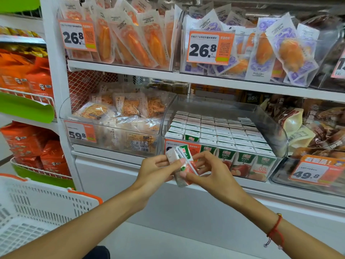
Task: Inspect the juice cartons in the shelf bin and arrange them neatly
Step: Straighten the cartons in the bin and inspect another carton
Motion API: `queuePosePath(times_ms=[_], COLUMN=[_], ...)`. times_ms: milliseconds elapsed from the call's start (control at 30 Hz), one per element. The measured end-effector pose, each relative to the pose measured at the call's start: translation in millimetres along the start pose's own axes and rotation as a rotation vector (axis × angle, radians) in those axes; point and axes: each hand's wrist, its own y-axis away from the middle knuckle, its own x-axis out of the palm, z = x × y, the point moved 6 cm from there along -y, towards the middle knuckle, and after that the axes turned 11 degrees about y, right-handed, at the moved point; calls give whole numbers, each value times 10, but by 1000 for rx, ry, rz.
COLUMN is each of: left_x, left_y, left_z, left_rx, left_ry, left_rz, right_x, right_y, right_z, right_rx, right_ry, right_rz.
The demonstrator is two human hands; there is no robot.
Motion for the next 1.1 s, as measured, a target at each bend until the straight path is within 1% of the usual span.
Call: queuePosePath(times_ms=[67, 167, 233, 333, 467, 533, 667, 767, 833, 900, 1033, 1100], left_x=[-36, -61, -42, -26, -6, 18, 60, 82, 81, 78, 91, 97], left_y=[3, -10, -9, -9, -11, -12, 21, 76, 88, 84, 85, 68], left_z=[-51, -116, -134, -130, -98, -100, -217, -290, -318, -322, -326, -315], left_rx=[-33, -75, -89, -81, -78, -41, 198, 350, 415, 450, 473, 451], left_ry=[14, 37, 77, 76, 69, 28, -244, -369, -441, -473, -465, -434], left_rz=[21, 78, 118, 155, 216, 246, 310, 382, 387, 379, 389, 395], right_x=[-17, -61, -55, 4, 12, 9, -60, -198, -266, -293, -285, -279], right_y=[-23, -39, -46, -55, -48, -39, -28, -16, -18, -16, 15, 26], right_z=[-12, -29, -44, -74, -62, -48, 0, 41, 41, 51, 81, 91], right_rx=[12, 44, 62, 78, 46, 10, -125, -230, -270, -294, -310, -315], right_ry=[-116, -353, -402, -432, -398, -375, -274, -144, -97, -81, -87, -72], right_rz=[43, 136, 194, 254, 271, 274, 218, 165, 124, 92, 76, 59])
